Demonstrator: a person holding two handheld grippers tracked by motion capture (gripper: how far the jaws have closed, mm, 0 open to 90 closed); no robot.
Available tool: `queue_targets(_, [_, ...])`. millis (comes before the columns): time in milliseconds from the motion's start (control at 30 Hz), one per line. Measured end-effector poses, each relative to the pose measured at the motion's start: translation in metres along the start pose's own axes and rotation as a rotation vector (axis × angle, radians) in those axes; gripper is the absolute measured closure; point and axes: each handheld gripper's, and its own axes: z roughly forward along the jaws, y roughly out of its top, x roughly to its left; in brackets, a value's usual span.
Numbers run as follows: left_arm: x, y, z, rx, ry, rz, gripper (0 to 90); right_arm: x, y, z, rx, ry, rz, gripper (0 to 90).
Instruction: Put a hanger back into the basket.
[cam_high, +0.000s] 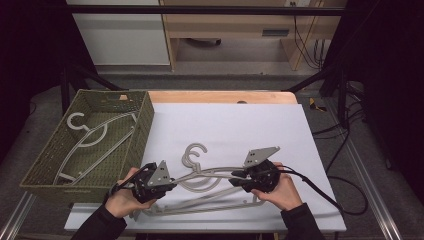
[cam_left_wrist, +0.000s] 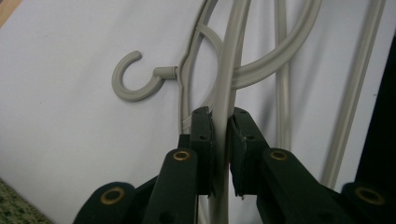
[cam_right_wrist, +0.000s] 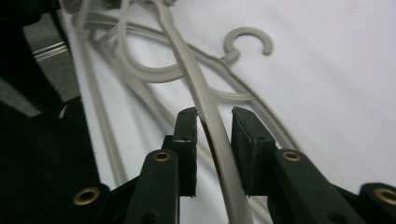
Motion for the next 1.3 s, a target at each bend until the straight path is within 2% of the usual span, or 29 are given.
queue_targets(67, [-0.001, 0.001, -0.002, -0.013, -0.002, -0.004, 81.2, -0.001, -0.001, -0.002, -0.03, -0.027, 0.002, 66.9])
queue_targets(133, [-0.002, 0.002, -0.005, -0.031, -0.004, -0.012, 81.4, -0.003, -0.001, -0.006, -0.058, -0.031, 0.006, 63.8])
queue_targets(333, [0.001, 0.001, -0.012, -0.058, 0.023, -0.055, 81.5, -0.007, -0.004, -0.014, -0.124, -0.08, 0.018, 52.8])
queue_targets(467, [0.005, -0.001, -0.015, -0.058, 0.057, -0.088, 81.5, -0.011, -0.006, -0.021, -0.205, -0.135, 0.033, 42.6])
queue_targets(500, [0.006, -0.002, -0.015, -0.066, 0.066, -0.111, 81.5, -0.011, -0.006, -0.023, -0.222, -0.147, 0.032, 40.9])
queue_targets(567, [0.009, -0.003, -0.017, -0.067, 0.082, -0.132, 81.5, -0.014, -0.007, -0.03, -0.271, -0.169, 0.05, 37.2])
queue_targets(700, [0.013, -0.005, -0.021, -0.088, 0.115, -0.185, 81.5, -0.017, -0.011, -0.041, -0.32, -0.196, 0.083, 32.9])
queue_targets(900, [0.02, -0.007, -0.035, -0.109, 0.182, -0.229, 81.5, -0.024, -0.022, -0.055, -0.388, -0.226, 0.145, 26.3])
queue_targets(1067, [0.026, -0.01, -0.05, -0.141, 0.227, -0.258, 81.5, -0.028, -0.036, -0.058, -0.402, -0.266, 0.187, 18.3])
queue_targets(1100, [0.027, -0.01, -0.054, -0.15, 0.239, -0.251, 81.4, -0.029, -0.037, -0.058, -0.403, -0.274, 0.197, 17.0])
queue_targets(1200, [0.029, -0.012, -0.065, -0.179, 0.262, -0.287, 81.4, -0.033, -0.043, -0.057, -0.404, -0.286, 0.219, 13.8])
queue_targets(1300, [0.032, -0.014, -0.076, -0.2, 0.288, -0.295, 81.4, -0.036, -0.046, -0.054, -0.394, -0.313, 0.242, 10.8])
